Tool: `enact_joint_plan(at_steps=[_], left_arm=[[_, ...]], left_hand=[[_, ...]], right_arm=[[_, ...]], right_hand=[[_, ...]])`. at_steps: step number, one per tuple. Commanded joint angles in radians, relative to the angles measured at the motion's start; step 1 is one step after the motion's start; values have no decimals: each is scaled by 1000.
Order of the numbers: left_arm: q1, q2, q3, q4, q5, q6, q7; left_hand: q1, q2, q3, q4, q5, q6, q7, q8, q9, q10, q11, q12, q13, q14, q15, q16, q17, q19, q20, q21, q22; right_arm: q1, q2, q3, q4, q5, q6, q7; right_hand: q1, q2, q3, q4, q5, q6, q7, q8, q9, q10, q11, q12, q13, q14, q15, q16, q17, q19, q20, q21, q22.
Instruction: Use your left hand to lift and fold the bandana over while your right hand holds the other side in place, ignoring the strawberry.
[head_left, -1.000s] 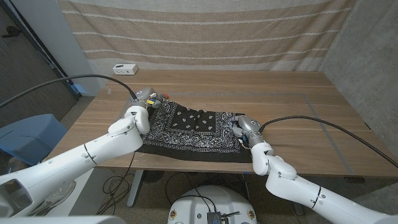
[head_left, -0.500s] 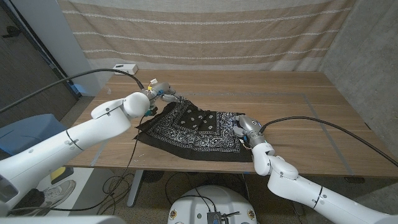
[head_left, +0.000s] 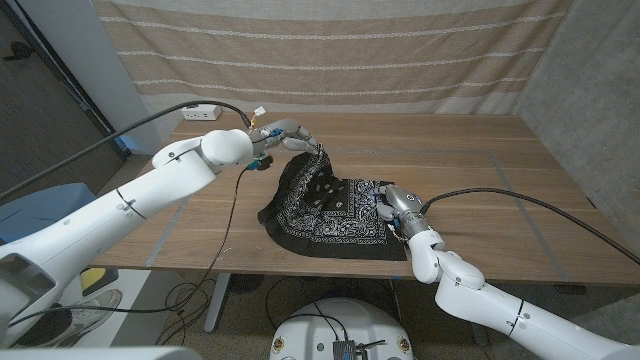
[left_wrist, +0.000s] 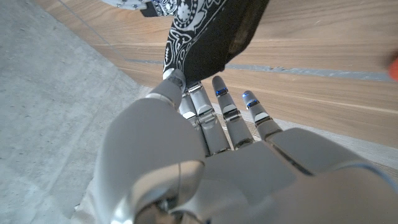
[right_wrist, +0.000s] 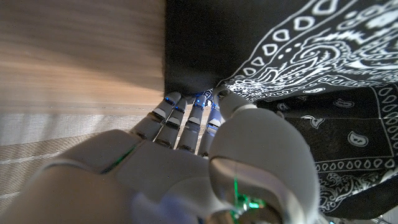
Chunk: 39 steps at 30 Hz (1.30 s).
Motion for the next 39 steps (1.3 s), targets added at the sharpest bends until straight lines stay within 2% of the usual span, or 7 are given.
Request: enact_joint_plan(at_steps=[1, 25, 39], left_arm=[[-125, -128, 94, 115, 15, -69, -75], [-277, -302, 256, 288, 82, -78, -177], [-352, -423, 350, 464, 111, -140, -241]], left_hand=[[14, -2, -6, -1, 7, 11, 2, 1, 6, 42, -33, 32, 40, 8, -110, -5, 1, 0, 7, 6, 4], [19, 0, -15, 5, 10, 11, 5, -6, 7, 32, -28, 34, 43, 9, -106, -14, 3, -2, 13, 8, 5], [20, 3, -19, 9, 11, 3, 4, -12, 9, 21, -25, 34, 47, 4, -102, -20, 4, -3, 17, 8, 5]], right_arm=[[-26, -28, 19, -1, 15, 37, -3], [-78, -62, 76, -1, 51, 96, -36], [-94, -75, 98, 3, 70, 116, -38]], right_hand=[[18, 1, -4, -2, 1, 11, -3, -1, 2, 5, -15, -4, 2, 7, -112, 7, 2, 13, 3, 3, 2], [33, -1, -13, 0, 1, 16, -4, -6, 3, 8, -10, -7, 3, 6, -110, 8, 4, 15, 5, 4, 2], [39, -4, -20, 2, 0, 16, -4, -9, 3, 9, -11, -9, 3, 6, -110, 9, 4, 15, 6, 3, 2]])
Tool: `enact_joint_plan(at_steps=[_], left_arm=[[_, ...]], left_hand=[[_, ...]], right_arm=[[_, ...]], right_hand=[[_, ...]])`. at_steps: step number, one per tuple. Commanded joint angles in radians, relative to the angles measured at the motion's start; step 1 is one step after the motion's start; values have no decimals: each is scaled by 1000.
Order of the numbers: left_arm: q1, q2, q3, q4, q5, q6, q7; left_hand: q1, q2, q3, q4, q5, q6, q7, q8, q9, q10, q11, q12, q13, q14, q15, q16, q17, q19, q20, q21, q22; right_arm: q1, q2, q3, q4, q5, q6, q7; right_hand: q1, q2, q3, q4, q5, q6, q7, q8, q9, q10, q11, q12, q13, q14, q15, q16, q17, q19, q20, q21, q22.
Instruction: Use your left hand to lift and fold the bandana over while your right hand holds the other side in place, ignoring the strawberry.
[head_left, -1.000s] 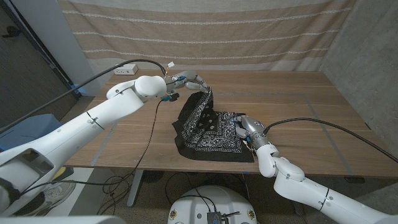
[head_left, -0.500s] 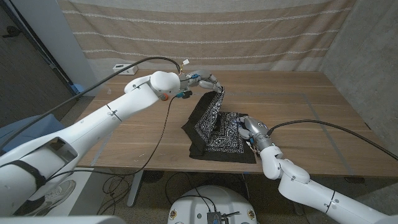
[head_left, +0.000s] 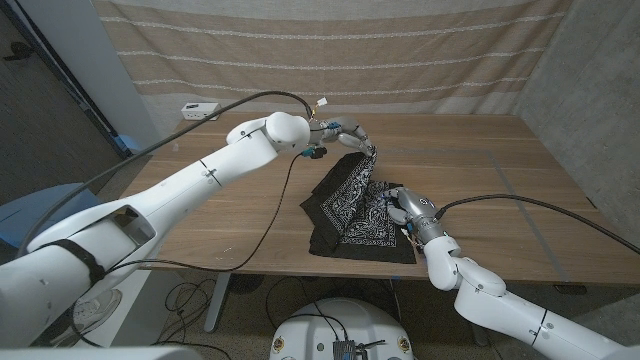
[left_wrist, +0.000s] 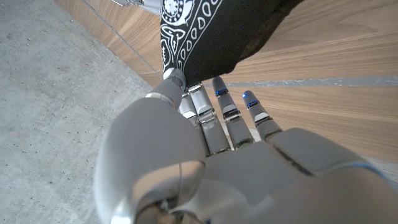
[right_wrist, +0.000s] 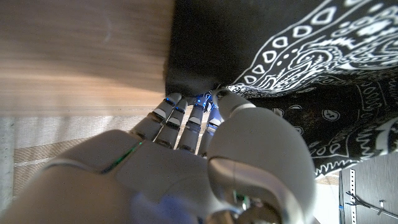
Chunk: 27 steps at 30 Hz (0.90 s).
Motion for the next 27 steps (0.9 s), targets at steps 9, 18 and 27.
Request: enact_joint_plan(at_steps=[9, 18, 27], left_arm=[[-88, -153, 119, 218, 40, -81, -83], [-104, -171, 137, 251, 34, -81, -129], [-124, -181, 162, 277, 32, -81, -189]], left_hand=[[8, 3, 0, 4, 4, -3, 0, -8, 5, 17, -22, 34, 48, 1, -99, -8, 4, -1, 16, 5, 6], [-10, 1, -9, 17, 5, -102, -6, -60, -1, -91, -12, -41, 14, -23, -73, -23, 4, -12, 22, 4, 5], [-50, -1, -19, 34, 6, -240, -21, -118, -13, -250, 17, -159, -28, -71, -35, -44, 5, -36, 36, -3, 6]], right_arm=[[-26, -17, 31, 1, 24, 23, -12], [-32, -19, 35, -3, 24, 25, -18], [-39, -24, 38, -19, 17, 16, -19]], right_hand=[[19, -2, -9, 2, -1, 8, -1, -5, 3, 6, 7, -2, 3, 6, -109, 5, 4, 15, 7, 5, 2], [23, -3, -13, 3, -1, 7, 0, -7, 3, 5, 10, -3, 3, 7, -108, 6, 4, 15, 8, 5, 2], [26, -6, -19, 3, -2, 8, 3, -8, 3, 7, 15, -3, 3, 7, -106, 6, 4, 16, 11, 5, 2]])
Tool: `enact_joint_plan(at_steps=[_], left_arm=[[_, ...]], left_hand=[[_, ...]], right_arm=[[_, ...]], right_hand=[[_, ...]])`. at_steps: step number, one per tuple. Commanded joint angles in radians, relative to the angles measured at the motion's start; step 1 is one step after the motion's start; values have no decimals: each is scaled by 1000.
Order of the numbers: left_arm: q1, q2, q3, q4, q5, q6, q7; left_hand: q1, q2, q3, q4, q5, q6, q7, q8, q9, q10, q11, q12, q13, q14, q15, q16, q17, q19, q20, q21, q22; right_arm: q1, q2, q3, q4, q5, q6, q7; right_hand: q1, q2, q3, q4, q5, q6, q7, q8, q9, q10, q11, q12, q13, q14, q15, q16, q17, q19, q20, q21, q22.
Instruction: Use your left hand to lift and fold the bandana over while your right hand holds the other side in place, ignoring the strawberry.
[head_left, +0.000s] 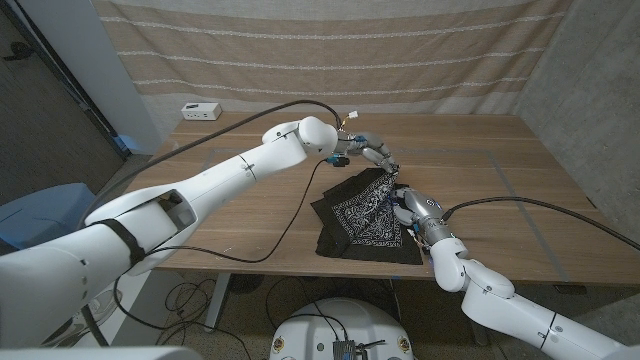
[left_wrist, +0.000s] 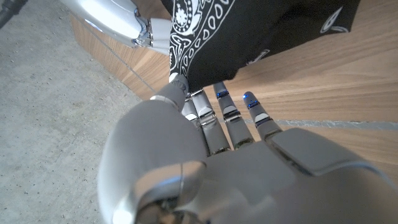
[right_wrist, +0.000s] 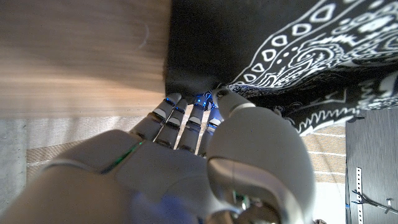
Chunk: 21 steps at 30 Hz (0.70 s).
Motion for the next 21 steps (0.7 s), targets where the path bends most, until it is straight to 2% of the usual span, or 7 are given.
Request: enact_joint_plan(at_steps=[1, 5, 13, 16, 17, 18, 21], left_arm=[[-37, -29, 45, 59, -3, -9, -86], [-41, -27, 52, 56, 2, -10, -101], [-31, -16, 51, 35, 18, -8, -87], [-28, -12, 52, 32, 25, -17, -85], [-25, -11, 51, 30, 28, -21, -79], [-21, -8, 51, 25, 36, -26, -70], [-13, -1, 49, 18, 53, -52, -49]], left_hand=[[-33, -8, -8, 7, 3, -81, -3, -26, -5, -75, 18, -57, -21, -38, -36, -17, 4, -23, 12, -5, 6], [-52, -13, -17, 11, 2, -175, -10, -43, -10, -146, 30, -103, -36, -69, -18, -28, 6, -43, 22, -13, 6], [-63, -13, -29, 5, 3, -302, -24, -44, -16, -266, 42, -166, -55, -129, 9, -41, 8, -60, 31, -21, 6], [-65, -13, -37, 1, 4, -353, -30, -44, -19, -351, 54, -195, -64, -164, 20, -47, 9, -64, 32, -23, 6], [-66, -13, -40, -1, 4, -380, -36, -44, -19, -394, 53, -204, -68, -183, 24, -50, 9, -65, 33, -24, 6], [-66, -13, -44, -3, 4, -425, -45, -45, -21, -466, 67, -213, -73, -214, 36, -54, 9, -68, 33, -26, 6], [-67, -18, -55, -8, 4, -468, -63, -43, -22, -545, 81, -212, -79, -269, 52, -60, 6, -75, 37, -29, 7]], right_arm=[[-11, -7, 7, -20, -6, -6, -5], [-22, -18, 16, -45, -11, -11, -11], [-63, -38, 49, -116, -37, -22, -56], [-82, -44, 65, -134, -39, -10, -79], [-87, -44, 70, -139, -40, -8, -85], [-91, -46, 74, -142, -40, 0, -90], [-95, -50, 79, -148, -43, 10, -87]], right_hand=[[12, -2, -9, 0, -2, 9, 3, 0, 3, 4, 4, -3, 3, 8, -105, 6, 4, 17, 12, 8, 2], [13, -5, -13, -1, -3, 8, 3, -1, 3, 2, 3, -4, 3, 9, -103, 7, 3, 18, 14, 8, 1], [0, -13, -32, 9, -6, 8, 11, -3, 3, 4, 19, -5, 3, 19, -95, 12, 4, 23, 25, 10, 1], [-8, -18, -41, 13, -7, 6, 14, -4, 3, 2, 25, -6, 3, 22, -92, 13, 4, 25, 31, 10, 1], [-11, -20, -45, 14, -8, 5, 17, -5, 3, -1, 28, -7, 3, 22, -90, 13, 4, 26, 33, 10, 1], [-17, -27, -53, 15, -9, 2, 18, -6, 3, -3, 32, -8, 3, 22, -87, 12, 3, 26, 37, 10, 1], [-34, -47, -75, 16, -11, -8, 24, -10, 2, -13, 40, -12, 2, 23, -78, 10, 0, 29, 47, 9, 0]])
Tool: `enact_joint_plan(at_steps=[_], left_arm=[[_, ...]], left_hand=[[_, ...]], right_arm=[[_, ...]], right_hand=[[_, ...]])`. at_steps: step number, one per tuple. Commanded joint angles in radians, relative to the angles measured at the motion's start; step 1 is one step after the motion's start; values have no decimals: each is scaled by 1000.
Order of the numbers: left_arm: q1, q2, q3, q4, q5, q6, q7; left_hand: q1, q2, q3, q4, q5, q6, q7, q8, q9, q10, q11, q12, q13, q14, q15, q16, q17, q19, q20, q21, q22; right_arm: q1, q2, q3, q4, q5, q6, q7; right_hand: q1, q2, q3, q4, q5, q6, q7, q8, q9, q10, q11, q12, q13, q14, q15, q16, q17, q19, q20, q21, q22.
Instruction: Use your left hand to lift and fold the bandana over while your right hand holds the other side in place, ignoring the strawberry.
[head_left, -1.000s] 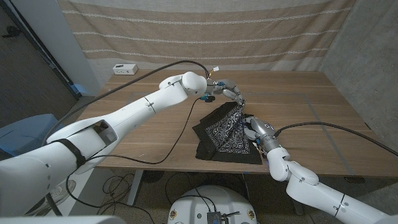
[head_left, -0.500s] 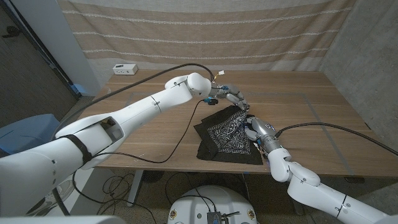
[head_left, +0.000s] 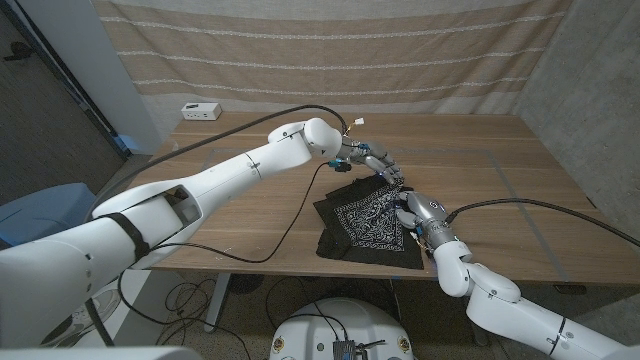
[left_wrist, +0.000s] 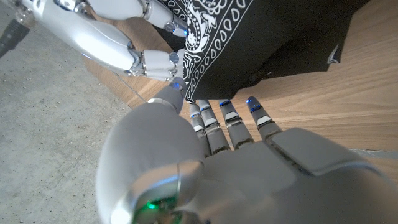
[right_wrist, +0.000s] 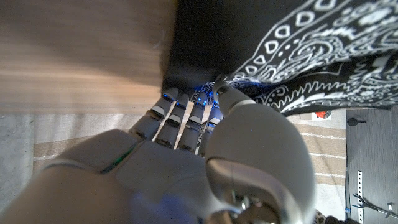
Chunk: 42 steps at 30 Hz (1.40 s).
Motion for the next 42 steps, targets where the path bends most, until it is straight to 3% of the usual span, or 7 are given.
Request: enact_joint_plan(at_steps=[1, 7, 16, 26, 32, 39, 42], left_arm=[[22, 17, -2, -16, 37, -59, 35], [24, -17, -32, 109, -38, -265, -19], [19, -61, -45, 203, -62, -403, -60], [82, -63, -103, 205, -55, -518, 64], [177, -23, -176, 123, -15, -554, 256], [258, 59, -227, -39, 76, -429, 388], [300, 99, -241, -148, 142, -295, 443]], left_hand=[[-11, -5, -19, -3, 3, -66, -29, 4, -1, -110, 11, 0, -7, -67, 24, -5, 0, -13, 5, -4, 2], [-5, -16, -34, -14, 4, -73, -79, 16, -3, -153, -36, 14, -15, -170, -2, -18, -10, -5, 2, -3, 2], [-24, -34, -71, -8, 2, -149, -113, 7, -5, -289, -34, 9, -25, -324, -20, -15, -23, -14, -9, -13, 1], [-67, -34, -113, 8, -7, -311, -153, 2, -8, -509, -28, 7, -31, -479, -20, -14, -25, -54, -28, -46, -2], [-142, -42, -156, 39, 0, -434, -153, -2, -8, -584, -13, 12, -31, -515, 14, -9, -23, -89, -18, -69, -1], [-192, -23, -179, 57, 7, -385, -149, 29, -8, -490, -14, 52, -31, -426, 41, 12, -23, -71, -3, -67, 4], [-212, -25, -188, 49, 3, -297, -102, 43, -7, -350, -8, 89, -26, -312, 42, 30, -17, -55, -1, -64, 8]], right_arm=[[-42, -20, 41, -60, -24, 33, -44], [-41, -9, 44, -53, -31, 48, -45], [-60, 15, 55, -40, -72, 51, -111], [-97, 66, 73, -40, -130, -24, -214], [-120, 136, 90, 10, -171, -15, -386], [-133, 120, 109, 15, -155, 42, -398], [-128, 103, 108, 13, -153, 60, -373]], right_hand=[[-20, -23, -26, 1, -4, -9, 10, -3, 2, -3, 14, -6, 1, 6, -75, 3, -1, 0, 10, -3, -1], [-38, -33, -42, 6, -4, -12, 11, -4, 2, -7, 13, -7, 1, 7, -73, 2, -2, 0, 16, -4, -1], [-113, -58, -107, 23, 7, -95, 9, -17, 1, -151, 22, -33, -1, -72, -47, -40, -8, -60, 32, -34, -1], [-179, -74, -160, 10, 27, -196, 2, -15, 0, -326, 65, -29, -8, -299, 94, -91, -25, -349, 146, -73, -7], [-200, -65, -167, 5, 28, -272, -3, -19, 1, -415, 67, -27, -8, -414, 110, -89, -24, -459, 192, -70, -6], [-175, -37, -145, -19, 24, -256, -2, 0, 0, -358, 50, -2, -7, -350, 67, -56, -24, -350, 139, -22, -6], [-168, -33, -134, -28, 22, -228, -4, 6, -1, -320, 41, 6, -7, -289, 38, -39, -22, -273, 109, -1, -6]])
